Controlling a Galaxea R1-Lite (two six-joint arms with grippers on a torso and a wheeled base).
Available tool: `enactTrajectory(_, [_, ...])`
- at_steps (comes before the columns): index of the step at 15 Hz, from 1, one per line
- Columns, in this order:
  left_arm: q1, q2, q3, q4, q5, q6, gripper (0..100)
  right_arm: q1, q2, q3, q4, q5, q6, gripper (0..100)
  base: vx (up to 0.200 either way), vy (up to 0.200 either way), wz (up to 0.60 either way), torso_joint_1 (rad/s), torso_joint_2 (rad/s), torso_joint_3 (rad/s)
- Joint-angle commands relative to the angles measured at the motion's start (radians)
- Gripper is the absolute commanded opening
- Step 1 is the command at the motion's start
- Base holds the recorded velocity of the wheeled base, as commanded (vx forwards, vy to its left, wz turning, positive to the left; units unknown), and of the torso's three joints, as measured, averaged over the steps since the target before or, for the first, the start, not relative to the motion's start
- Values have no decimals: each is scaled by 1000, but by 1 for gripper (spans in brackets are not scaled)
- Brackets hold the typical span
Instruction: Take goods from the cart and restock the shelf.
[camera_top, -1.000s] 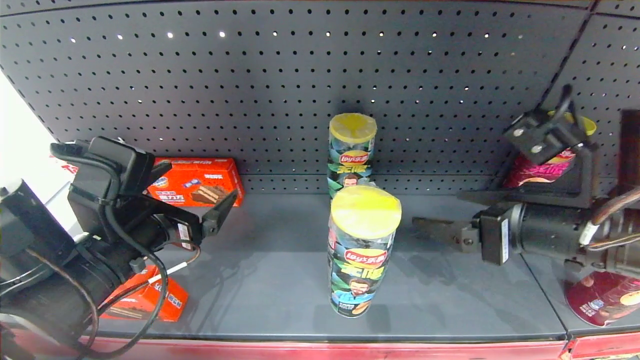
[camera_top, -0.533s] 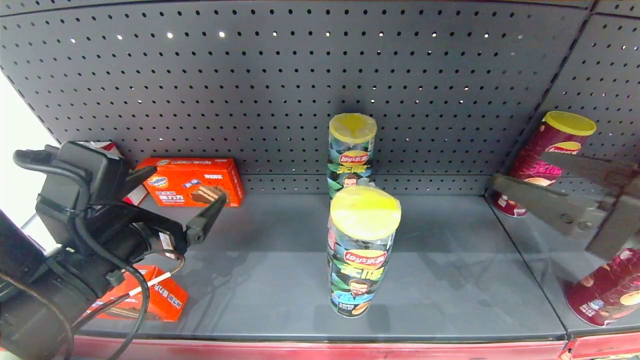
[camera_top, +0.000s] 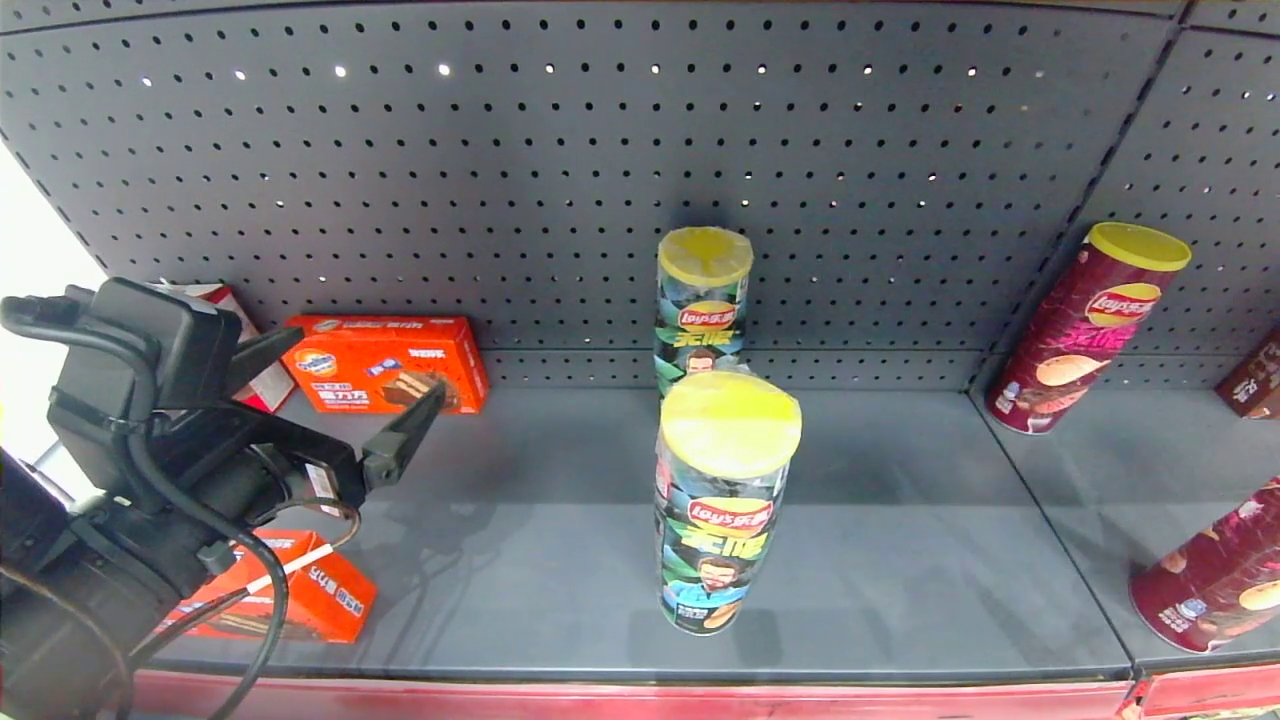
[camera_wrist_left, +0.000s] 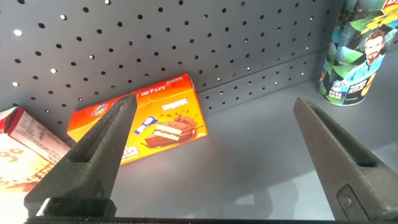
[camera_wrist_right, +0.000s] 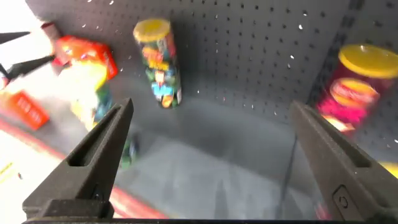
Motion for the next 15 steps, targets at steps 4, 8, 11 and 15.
enactTrajectory(4, [0,-14,1,1,1,0,100,-4,-368,243,136,49,-12,100,0,0,0,0,0,0])
enactTrajectory(8, [0,-17,-1,3,1,0,100,-19,-489,405,138,47,-15,100,0,0,0,0,0,0])
enactTrajectory(11, [-3,-17,-10,3,-1,0,100,-76,-534,525,138,36,-15,100,0,0,0,0,0,0])
enactTrajectory(15, [-10,-13,-18,1,-1,0,100,-349,-528,597,136,-17,3,100,0,0,0,0,0,0])
